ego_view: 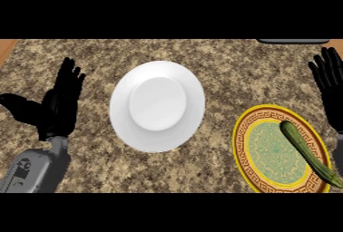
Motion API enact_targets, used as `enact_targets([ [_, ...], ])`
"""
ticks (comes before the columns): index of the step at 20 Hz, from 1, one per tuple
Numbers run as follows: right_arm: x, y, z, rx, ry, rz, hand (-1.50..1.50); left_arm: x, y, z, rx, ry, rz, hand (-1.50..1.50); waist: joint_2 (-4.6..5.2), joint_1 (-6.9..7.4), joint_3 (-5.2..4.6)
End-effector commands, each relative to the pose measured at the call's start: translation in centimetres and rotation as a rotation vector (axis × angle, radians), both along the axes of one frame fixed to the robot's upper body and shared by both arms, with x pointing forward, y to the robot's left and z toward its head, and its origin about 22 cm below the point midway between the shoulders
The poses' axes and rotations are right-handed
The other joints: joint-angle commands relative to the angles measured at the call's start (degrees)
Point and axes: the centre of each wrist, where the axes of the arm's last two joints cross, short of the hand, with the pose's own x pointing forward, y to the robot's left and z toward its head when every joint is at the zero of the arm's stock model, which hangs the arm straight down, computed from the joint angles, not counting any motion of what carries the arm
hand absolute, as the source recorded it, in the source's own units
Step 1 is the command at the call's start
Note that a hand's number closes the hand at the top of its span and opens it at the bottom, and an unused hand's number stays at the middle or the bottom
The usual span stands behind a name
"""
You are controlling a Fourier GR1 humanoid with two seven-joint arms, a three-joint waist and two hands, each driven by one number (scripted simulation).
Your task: Pick the squash from the plate and place it in the plate
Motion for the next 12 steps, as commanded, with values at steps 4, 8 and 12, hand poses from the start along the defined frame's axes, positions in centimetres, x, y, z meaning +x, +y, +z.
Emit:
enact_targets([
  [4, 2.2, -4.3, 7.4, -0.131, -0.054, 0.298, 1.5, -2.8, 0.6, -6.5, 0.028, 0.304, -0.076, 0.0, -1.03, 1.37, 0.39],
  [8, 1.3, -8.2, 9.9, -0.586, -0.044, 0.122, 1.5, -4.2, -1.5, -8.5, 0.008, 0.395, -0.185, 0.0, -0.19, 1.79, 0.39],
  [12, 0.0, -13.9, 3.1, -0.288, -0.113, 0.109, -1.5, -6.5, -1.5, -10.1, 0.003, 0.417, -0.205, 0.0, -0.96, 1.95, 0.6],
])
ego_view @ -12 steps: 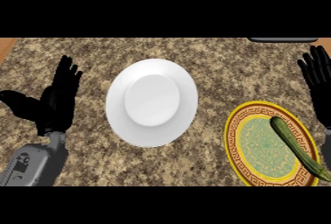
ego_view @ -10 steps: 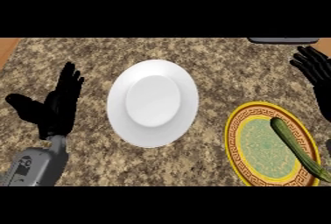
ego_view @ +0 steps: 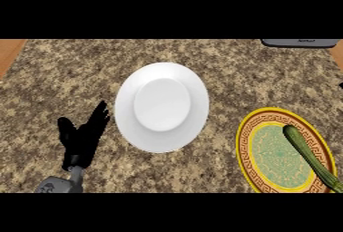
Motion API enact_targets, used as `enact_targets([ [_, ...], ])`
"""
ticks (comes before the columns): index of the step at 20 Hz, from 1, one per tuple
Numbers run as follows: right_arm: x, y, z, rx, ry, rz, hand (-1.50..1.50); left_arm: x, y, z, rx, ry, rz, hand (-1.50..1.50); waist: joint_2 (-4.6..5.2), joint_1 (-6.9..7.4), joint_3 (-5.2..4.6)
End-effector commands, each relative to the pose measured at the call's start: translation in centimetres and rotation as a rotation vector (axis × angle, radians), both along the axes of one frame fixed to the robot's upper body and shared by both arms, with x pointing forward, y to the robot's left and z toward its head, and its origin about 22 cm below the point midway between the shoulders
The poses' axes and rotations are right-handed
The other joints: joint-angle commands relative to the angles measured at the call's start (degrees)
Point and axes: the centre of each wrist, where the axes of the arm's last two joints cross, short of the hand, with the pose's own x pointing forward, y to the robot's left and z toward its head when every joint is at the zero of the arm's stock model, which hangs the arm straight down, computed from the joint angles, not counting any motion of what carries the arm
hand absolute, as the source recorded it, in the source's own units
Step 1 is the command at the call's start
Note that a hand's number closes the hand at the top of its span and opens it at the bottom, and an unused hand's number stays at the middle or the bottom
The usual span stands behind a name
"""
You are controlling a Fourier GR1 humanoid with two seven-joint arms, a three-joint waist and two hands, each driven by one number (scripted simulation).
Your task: Pick the squash from the plate and place it in the plate
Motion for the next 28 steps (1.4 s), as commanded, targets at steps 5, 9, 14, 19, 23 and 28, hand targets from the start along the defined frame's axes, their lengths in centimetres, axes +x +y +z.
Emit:
enact_targets([
  [5, -1.7, -7.4, -2.5, 0.067, -0.027, 0.117, -1.5, -1.3, -1.0, -2.5, -0.018, 0.058, -0.021, 0.0, -0.35, -0.09, 0.13],
  [9, -1.2, -8.0, 2.1, -0.121, 0.037, 0.158, -1.5, -0.7, 0.2, -1.3, -0.001, 0.063, -0.038, 0.0, -0.53, -0.17, 0.09],
  [14, -1.6, -6.8, 5.0, -0.499, 0.198, 0.26, -1.5, -2.0, -0.1, -2.8, -0.008, 0.068, -0.04, 0.0, -0.57, -0.14, -0.01],
  [19, -2.0, -5.2, 3.6, -0.642, 0.249, 0.356, -1.5, -1.2, 1.2, -0.6, 0.008, 0.081, -0.02, 0.0, -1.0, -1.27, 0.03],
  [23, -1.0, -0.5, 3.0, -0.748, 0.249, 0.353, -1.5, -1.4, 1.4, -3.0, -0.012, 0.08, 0.011, 0.0, -1.1, -2.22, -0.1],
  [28, -2.6, 1.0, 0.0, -0.771, 0.274, 0.355, -1.5, -2.0, 1.4, -2.8, -0.002, 0.078, -0.013, 0.0, -1.11, -2.27, -0.06],
])
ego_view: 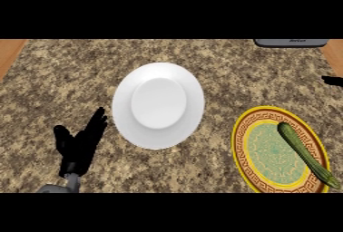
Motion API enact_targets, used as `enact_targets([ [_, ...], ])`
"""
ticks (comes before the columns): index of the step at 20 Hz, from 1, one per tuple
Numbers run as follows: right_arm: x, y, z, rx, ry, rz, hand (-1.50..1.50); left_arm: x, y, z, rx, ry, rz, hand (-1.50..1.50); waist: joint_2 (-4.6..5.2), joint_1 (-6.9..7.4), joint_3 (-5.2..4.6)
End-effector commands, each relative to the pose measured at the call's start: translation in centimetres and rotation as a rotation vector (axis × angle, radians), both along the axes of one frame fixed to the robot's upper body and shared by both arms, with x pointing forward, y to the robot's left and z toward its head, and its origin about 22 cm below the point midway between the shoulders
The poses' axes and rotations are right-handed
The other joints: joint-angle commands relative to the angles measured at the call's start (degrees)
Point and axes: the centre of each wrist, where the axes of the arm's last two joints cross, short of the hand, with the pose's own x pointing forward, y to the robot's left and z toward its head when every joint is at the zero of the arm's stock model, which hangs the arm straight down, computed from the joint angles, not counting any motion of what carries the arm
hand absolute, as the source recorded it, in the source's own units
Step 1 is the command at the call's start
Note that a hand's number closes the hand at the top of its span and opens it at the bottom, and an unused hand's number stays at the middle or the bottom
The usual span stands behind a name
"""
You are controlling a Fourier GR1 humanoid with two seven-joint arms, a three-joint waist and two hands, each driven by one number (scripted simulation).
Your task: Pick the squash from the plate and place it in the plate
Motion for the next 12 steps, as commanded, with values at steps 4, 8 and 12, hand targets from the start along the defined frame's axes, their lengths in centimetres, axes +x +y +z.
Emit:
enact_targets([
  [4, -1.0, 1.8, -0.8, -0.08, 0.011, -0.016, -1.5, -1.1, -0.5, -0.8, 0.009, 0.052, 0.007, 0.0, 0.23, -0.15, -0.22],
  [8, -1.1, 3.4, -4.4, -0.128, 0.087, 0.009, -1.5, 0.3, -0.7, -1.1, 0.0, 0.049, 0.009, 0.0, 0.39, 0.0, -0.22],
  [12, -2.7, 3.7, -4.9, -0.109, 0.105, 0.012, -1.5, -0.8, 0.3, -2.7, 0.003, 0.049, 0.01, 0.0, 0.3, -0.29, -0.23],
])
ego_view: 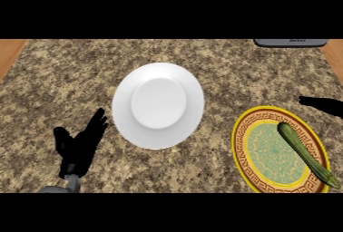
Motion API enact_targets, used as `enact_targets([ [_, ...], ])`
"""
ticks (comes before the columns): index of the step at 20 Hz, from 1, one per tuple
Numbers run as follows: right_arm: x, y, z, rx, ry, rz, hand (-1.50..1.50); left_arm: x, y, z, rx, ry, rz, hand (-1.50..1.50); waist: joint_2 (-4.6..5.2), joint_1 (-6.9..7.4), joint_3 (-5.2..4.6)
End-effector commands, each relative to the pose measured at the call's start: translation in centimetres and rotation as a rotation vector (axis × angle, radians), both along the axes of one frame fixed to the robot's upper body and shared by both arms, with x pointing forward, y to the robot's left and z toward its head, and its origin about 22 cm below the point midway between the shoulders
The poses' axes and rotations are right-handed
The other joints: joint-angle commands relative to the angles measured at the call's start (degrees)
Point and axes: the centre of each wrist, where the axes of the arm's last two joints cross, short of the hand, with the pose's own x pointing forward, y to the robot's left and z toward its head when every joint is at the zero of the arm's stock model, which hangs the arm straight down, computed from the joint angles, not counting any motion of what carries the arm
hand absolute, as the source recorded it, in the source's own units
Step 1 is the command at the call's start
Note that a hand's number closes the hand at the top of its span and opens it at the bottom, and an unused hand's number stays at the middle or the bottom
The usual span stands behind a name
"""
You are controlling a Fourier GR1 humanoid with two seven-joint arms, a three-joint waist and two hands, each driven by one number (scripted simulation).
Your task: Pick the squash from the plate and place it in the plate
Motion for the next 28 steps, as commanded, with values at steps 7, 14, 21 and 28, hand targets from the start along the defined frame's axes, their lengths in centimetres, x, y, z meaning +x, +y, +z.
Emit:
enact_targets([
  [7, -1.7, 1.9, -3.2, -0.051, -0.003, 0.014, -1.5, 0.1, -2.4, -1.0, 0.011, 0.067, -0.017, 0.0, 0.4, -0.02, -0.29],
  [14, -2.1, 3.6, -3.7, -0.153, -0.032, -0.032, -1.5, 0.2, 0.9, -1.4, 0.023, 0.071, 0.005, 0.0, 0.43, 0.08, -0.32],
  [21, -1.2, 2.9, -6.0, -0.166, 0.001, -0.01, -1.5, 1.6, -0.6, -0.8, -0.005, 0.039, 0.011, 0.0, 0.46, 0.14, -0.31],
  [28, -0.7, 2.9, -7.8, -0.28, 0.017, 0.074, 1.5, -0.4, -1.5, -1.6, 0.01, 0.077, 0.001, 0.0, 0.56, 0.73, -0.27],
])
